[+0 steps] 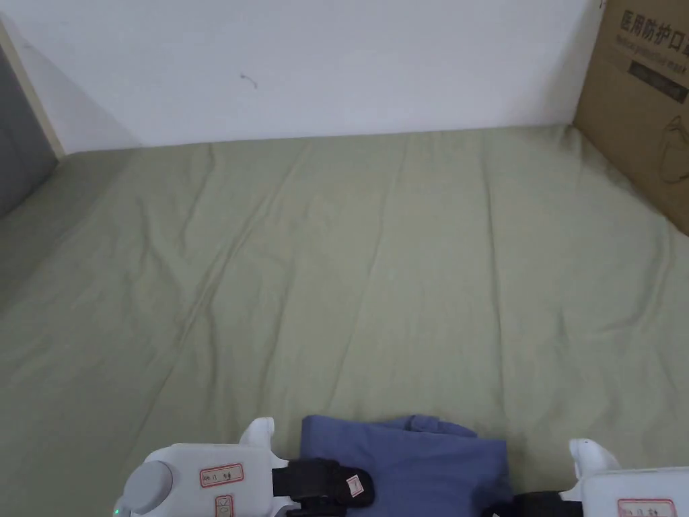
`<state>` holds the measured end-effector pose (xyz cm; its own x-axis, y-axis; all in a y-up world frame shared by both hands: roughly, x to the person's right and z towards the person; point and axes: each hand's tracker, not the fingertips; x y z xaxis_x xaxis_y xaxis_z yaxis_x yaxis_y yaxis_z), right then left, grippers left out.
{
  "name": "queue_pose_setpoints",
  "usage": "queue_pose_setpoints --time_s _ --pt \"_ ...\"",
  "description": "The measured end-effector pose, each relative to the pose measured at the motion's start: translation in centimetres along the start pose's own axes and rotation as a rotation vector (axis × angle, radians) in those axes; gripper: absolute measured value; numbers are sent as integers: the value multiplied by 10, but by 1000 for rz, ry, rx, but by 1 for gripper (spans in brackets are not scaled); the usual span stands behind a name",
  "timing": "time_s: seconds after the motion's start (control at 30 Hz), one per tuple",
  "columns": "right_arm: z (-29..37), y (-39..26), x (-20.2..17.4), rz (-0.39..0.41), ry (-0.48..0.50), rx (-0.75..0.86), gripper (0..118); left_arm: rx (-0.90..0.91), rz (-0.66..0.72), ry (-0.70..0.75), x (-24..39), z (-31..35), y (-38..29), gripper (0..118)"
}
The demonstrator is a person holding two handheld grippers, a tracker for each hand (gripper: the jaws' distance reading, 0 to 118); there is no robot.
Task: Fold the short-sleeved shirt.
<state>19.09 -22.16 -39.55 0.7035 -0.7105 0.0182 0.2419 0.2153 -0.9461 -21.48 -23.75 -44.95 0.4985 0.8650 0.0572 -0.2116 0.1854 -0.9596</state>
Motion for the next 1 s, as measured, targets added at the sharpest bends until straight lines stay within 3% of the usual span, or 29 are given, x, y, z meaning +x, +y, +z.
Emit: queue_pose_setpoints --time_s 0.17,0.3,0.4,0.6,0.63,0.67,0.73,0.8,0.87,0.9,1.0 --pt "41 -9 -36 143 -45 118 1 46 -149 200 12 92 15 23" --pt "68 -20 -55 163 -48 150 1 69 -152 484 -10 187 47 23" --pt "82 -24 -64 194 -108 199 1 84 -137 646 -27 249 69 23" --pt "89 -25 -72 220 -209 220 1 69 -147 951 -55 313 102 23" --pt "88 -25 -73 214 -213 217 1 72 -156 1013 -58 318 103 27" --pt "88 -24 -73 210 -213 216 1 80 -166 1073 -60 323 105 45" --pt "88 -26 -77 209 -210 222 1 94 -161 1151 -64 331 106 117" --pt "89 -27 -81 217 -207 232 1 182 -199 1137 -47 335 94 111" --pt "90 -29 -85 229 -201 240 1 257 -187 1191 -31 329 86 111" --pt "92 -30 -88 234 -197 246 1 330 -246 1179 -14 322 71 111" --pt "99 -30 -96 258 -160 292 1 505 -387 980 46 278 19 111"
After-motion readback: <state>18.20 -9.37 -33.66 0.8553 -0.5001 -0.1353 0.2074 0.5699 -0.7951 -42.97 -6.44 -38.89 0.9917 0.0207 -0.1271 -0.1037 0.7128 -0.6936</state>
